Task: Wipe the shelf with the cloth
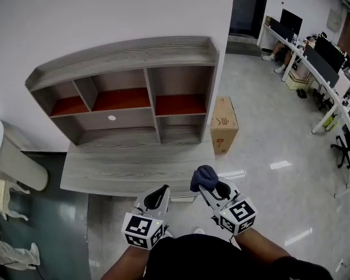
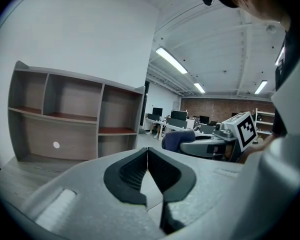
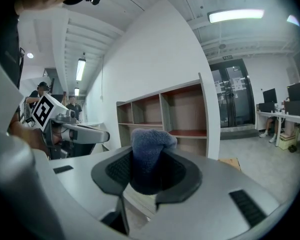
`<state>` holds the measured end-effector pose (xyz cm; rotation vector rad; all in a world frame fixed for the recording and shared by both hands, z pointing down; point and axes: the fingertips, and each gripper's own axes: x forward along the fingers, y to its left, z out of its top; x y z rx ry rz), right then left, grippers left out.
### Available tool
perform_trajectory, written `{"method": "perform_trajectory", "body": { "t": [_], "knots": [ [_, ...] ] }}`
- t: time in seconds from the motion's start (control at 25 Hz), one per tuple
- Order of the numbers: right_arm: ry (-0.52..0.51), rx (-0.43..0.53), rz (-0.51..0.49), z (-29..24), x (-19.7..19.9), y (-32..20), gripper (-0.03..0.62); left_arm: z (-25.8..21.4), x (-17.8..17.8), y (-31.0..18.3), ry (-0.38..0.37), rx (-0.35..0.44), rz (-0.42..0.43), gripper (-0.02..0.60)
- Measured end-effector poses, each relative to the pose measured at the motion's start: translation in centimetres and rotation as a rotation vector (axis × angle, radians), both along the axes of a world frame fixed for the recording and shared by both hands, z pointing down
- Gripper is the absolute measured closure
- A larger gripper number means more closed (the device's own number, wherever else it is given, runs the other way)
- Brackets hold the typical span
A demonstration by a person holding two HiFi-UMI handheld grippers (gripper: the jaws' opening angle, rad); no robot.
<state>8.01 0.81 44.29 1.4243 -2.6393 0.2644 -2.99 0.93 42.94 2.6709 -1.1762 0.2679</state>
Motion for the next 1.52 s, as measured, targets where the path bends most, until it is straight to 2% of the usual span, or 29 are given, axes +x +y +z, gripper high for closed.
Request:
{"method": "perform_trajectory", "body": {
  "t": [0.72,1.52],
  "knots": [
    [0.011,-0.018,0.034,0.8,-1.2,-0.7,0.463,0.6,-0.6,-0.8,-0.008,-0.013,0.059,0.571],
    [0.013,-0.012,0.026,0.7,-1.0,-0.1,0.464,0.4,-0.4,-0.2,-0.010,-0.009,0.048,0.571]
  ]
}}
